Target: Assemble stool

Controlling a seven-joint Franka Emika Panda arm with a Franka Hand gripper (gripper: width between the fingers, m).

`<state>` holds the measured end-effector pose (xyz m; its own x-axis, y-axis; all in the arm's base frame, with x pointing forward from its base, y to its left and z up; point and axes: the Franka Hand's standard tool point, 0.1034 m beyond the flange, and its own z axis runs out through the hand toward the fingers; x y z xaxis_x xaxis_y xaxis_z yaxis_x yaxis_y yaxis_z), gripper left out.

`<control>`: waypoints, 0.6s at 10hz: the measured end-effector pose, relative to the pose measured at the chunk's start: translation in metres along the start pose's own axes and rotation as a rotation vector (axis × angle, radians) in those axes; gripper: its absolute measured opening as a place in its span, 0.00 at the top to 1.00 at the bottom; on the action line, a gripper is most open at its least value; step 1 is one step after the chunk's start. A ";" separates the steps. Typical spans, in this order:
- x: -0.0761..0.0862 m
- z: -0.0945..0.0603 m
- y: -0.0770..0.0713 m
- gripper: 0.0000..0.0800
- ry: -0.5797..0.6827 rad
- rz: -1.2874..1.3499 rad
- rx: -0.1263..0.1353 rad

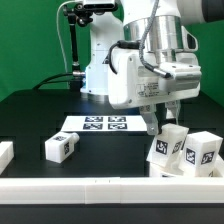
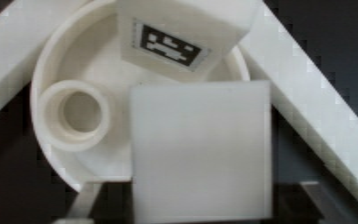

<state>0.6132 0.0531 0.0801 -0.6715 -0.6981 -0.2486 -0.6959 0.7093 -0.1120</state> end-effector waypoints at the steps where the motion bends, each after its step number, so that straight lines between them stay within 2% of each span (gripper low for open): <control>1: 0.000 0.000 0.000 0.57 -0.004 -0.021 0.000; 2: 0.000 0.001 0.000 0.41 -0.003 -0.026 -0.001; 3: -0.001 0.000 0.001 0.41 -0.001 -0.047 -0.009; 4: -0.007 -0.006 0.002 0.26 -0.010 -0.064 -0.016; 5: -0.011 -0.012 0.002 0.20 -0.021 -0.066 -0.010; 6: -0.012 -0.013 0.002 0.19 -0.024 -0.143 -0.008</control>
Offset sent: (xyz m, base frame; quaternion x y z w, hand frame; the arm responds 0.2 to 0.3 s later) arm 0.0019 0.0017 0.0237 -0.0302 0.0277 -0.1156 0.9925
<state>0.6164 0.0614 0.0957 -0.5589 -0.7894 -0.2540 -0.7863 0.6018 -0.1400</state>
